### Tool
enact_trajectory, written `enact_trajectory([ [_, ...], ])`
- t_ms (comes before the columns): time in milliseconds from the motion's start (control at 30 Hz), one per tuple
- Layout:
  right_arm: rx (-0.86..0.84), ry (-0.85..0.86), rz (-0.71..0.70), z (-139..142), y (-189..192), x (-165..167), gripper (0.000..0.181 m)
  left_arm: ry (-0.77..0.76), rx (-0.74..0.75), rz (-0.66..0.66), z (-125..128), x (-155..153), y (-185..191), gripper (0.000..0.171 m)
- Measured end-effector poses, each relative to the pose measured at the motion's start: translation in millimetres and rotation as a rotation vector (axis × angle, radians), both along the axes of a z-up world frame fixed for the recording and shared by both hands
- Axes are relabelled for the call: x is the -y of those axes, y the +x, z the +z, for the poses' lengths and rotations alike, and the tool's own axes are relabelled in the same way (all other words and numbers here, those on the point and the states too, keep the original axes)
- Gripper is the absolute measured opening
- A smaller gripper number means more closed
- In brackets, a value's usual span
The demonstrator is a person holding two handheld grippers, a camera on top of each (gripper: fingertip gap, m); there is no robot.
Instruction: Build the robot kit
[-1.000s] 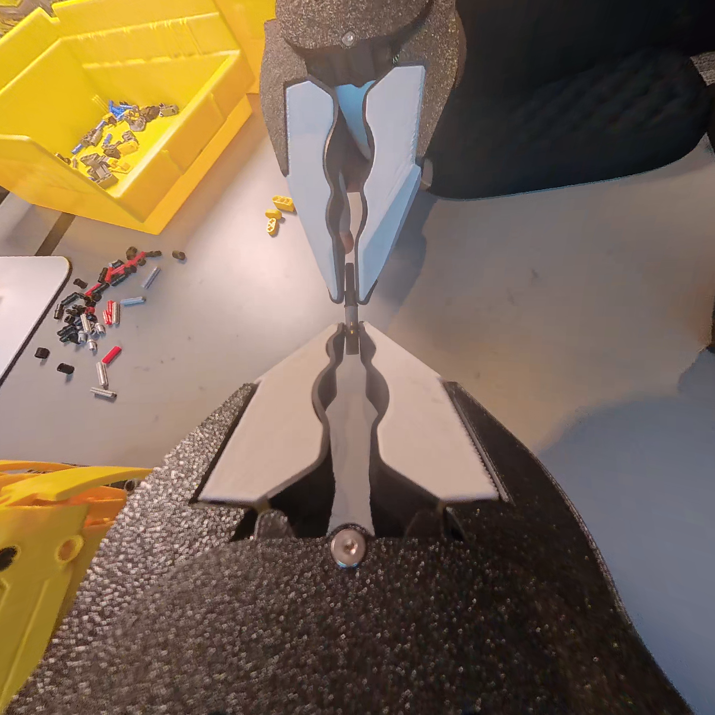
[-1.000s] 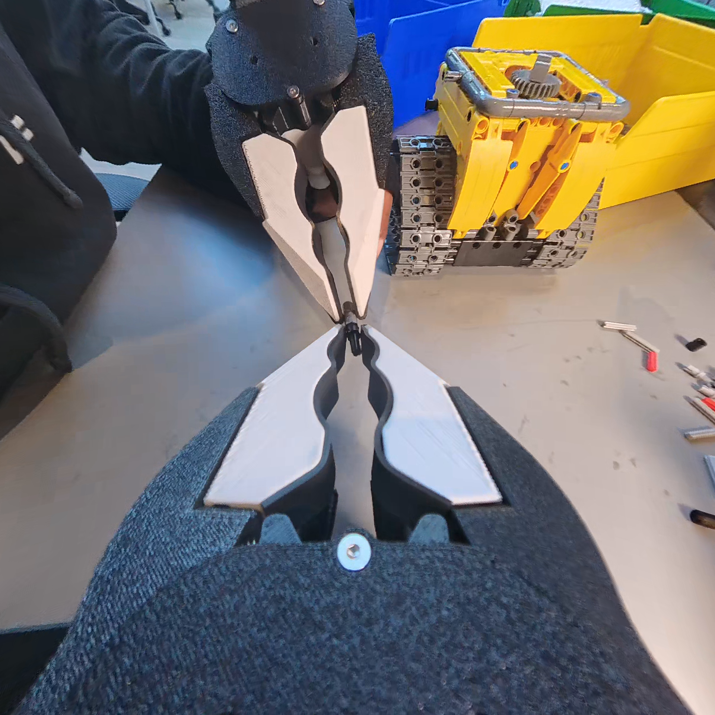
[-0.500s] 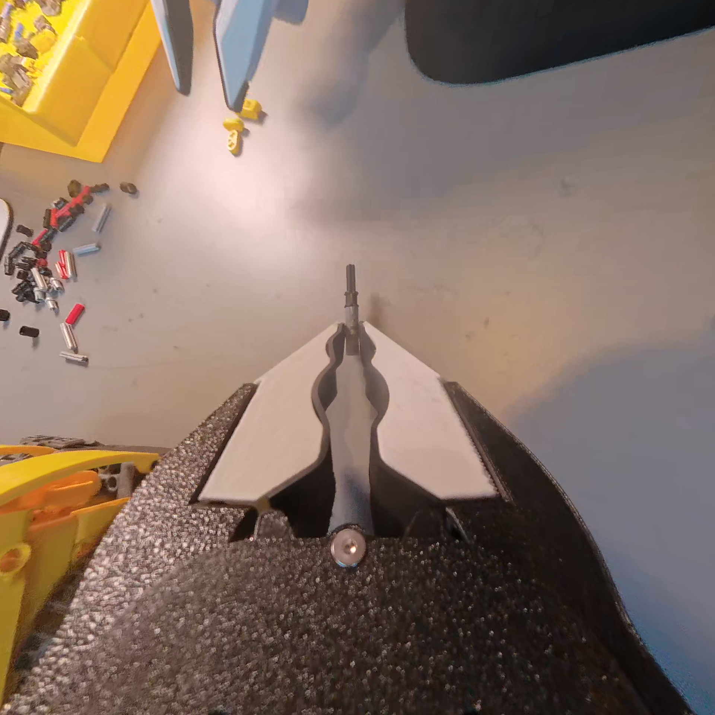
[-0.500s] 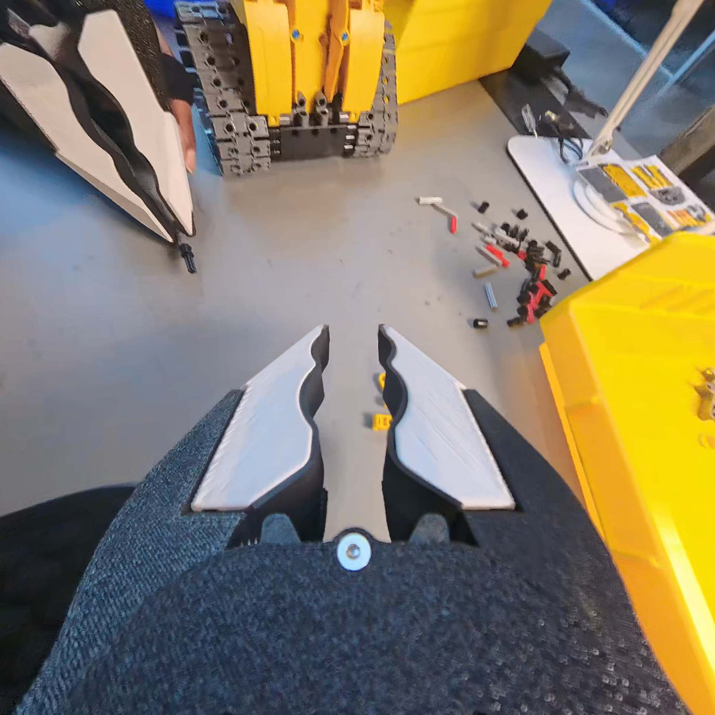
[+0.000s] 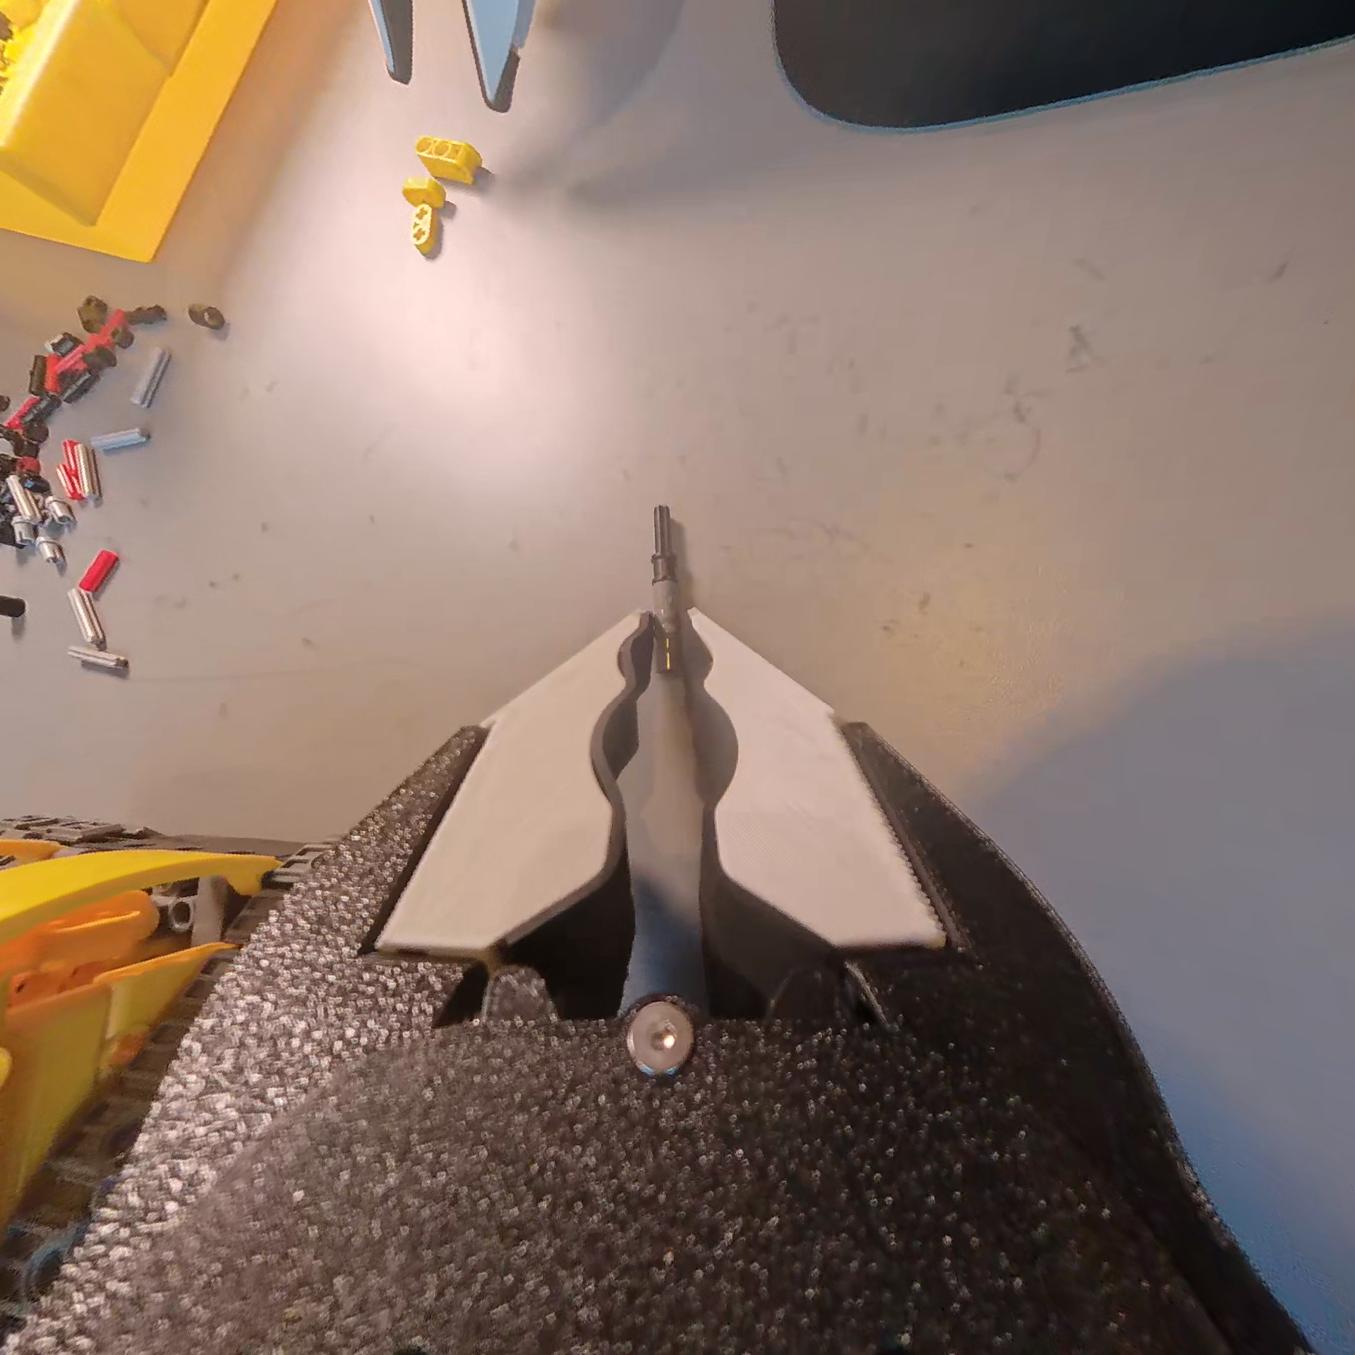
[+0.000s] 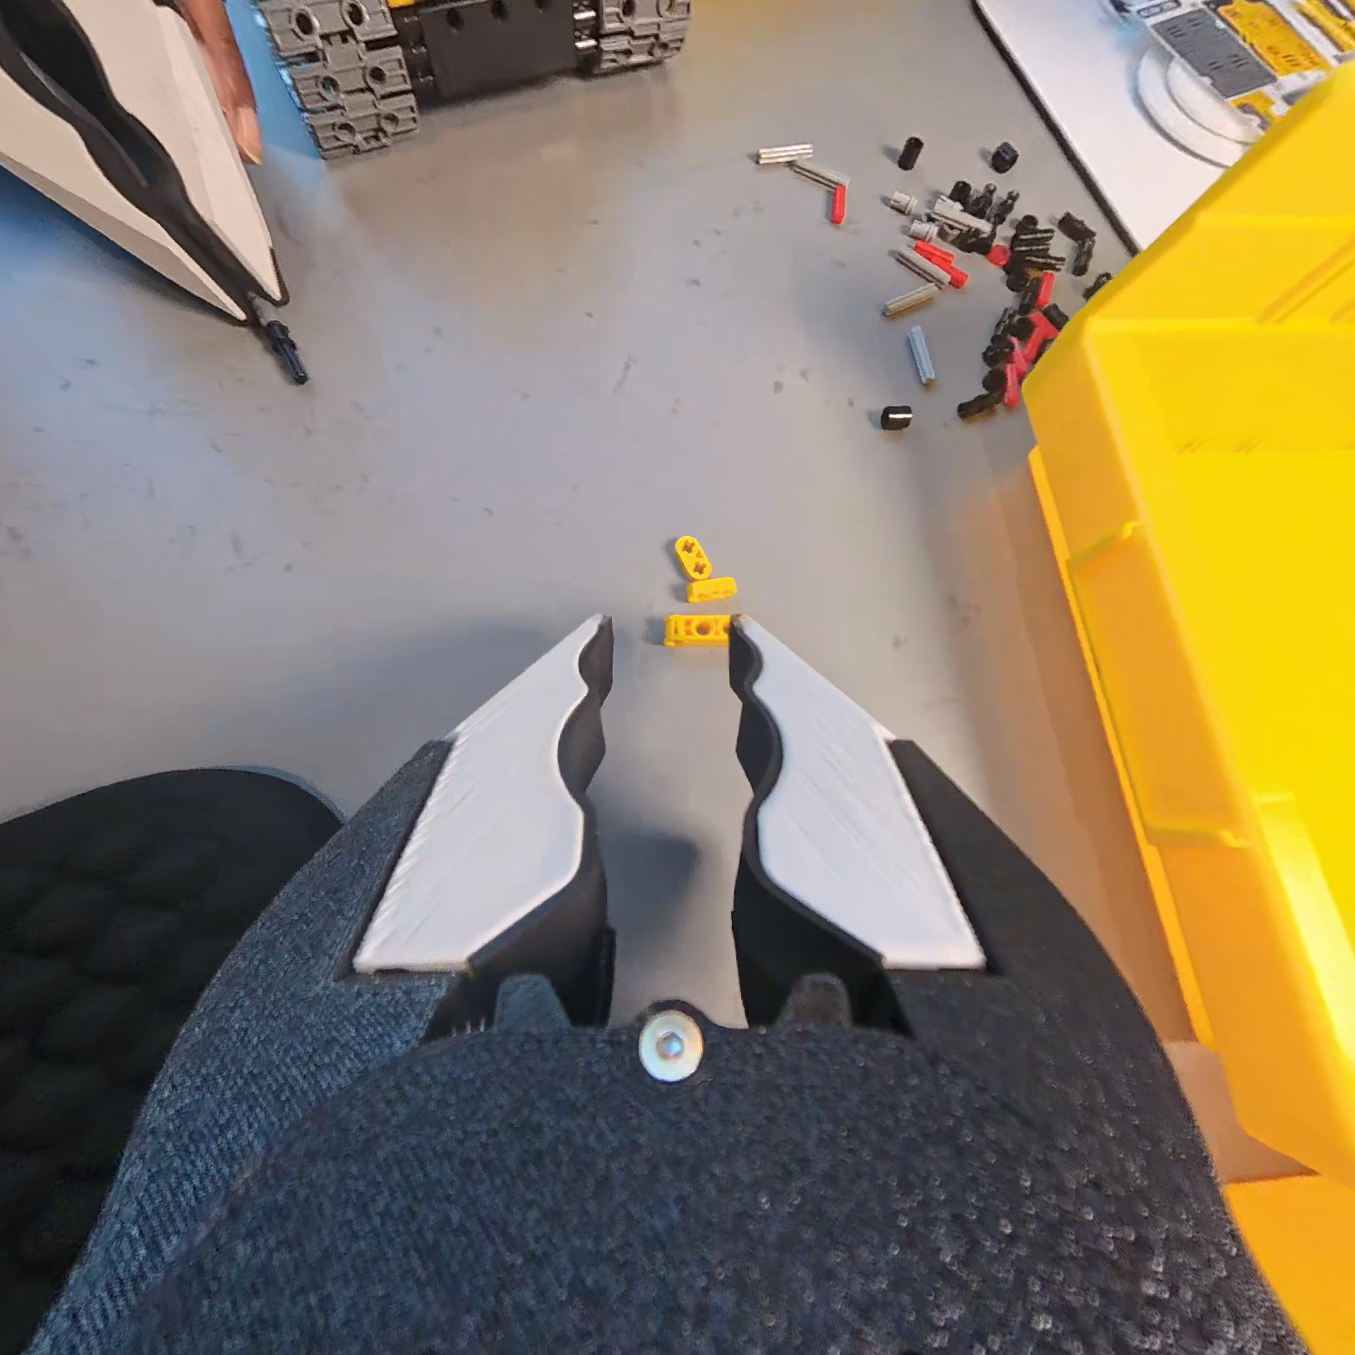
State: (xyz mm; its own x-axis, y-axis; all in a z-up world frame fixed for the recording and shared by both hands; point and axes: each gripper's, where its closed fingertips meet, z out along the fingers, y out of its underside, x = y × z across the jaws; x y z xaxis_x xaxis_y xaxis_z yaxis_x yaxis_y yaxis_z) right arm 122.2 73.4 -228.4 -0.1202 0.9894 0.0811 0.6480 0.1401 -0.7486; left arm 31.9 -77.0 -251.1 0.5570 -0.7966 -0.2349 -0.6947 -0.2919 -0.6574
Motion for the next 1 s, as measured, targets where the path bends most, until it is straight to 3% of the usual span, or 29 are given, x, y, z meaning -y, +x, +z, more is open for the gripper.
enact_trajectory([
  [267,0.067,0.005,-0.055,-18,-4,-7,0.032,0.001,0.000,0.000,0,0,0,0.006],
  [333,0.072,0.016,-0.057,-18,-4,-7,0.022,0.002,-0.001,0.000,0,0,0,0.006],
  [500,0.075,0.001,0.016,-17,-2,7,0.022,0.005,0.002,0.005,1,0,-1,0.008],
  [667,-0.157,0.015,0.150,25,-24,39,0.022,-0.010,0.054,-0.005,6,3,0,0.019],
  [867,-0.437,0.195,0.295,71,-60,101,0.022,0.002,0.361,0.035,51,-3,5,0.016],
  [1000,-0.495,0.342,0.338,75,-74,128,0.023,-0.049,0.665,-0.004,86,3,25,0.021],
])
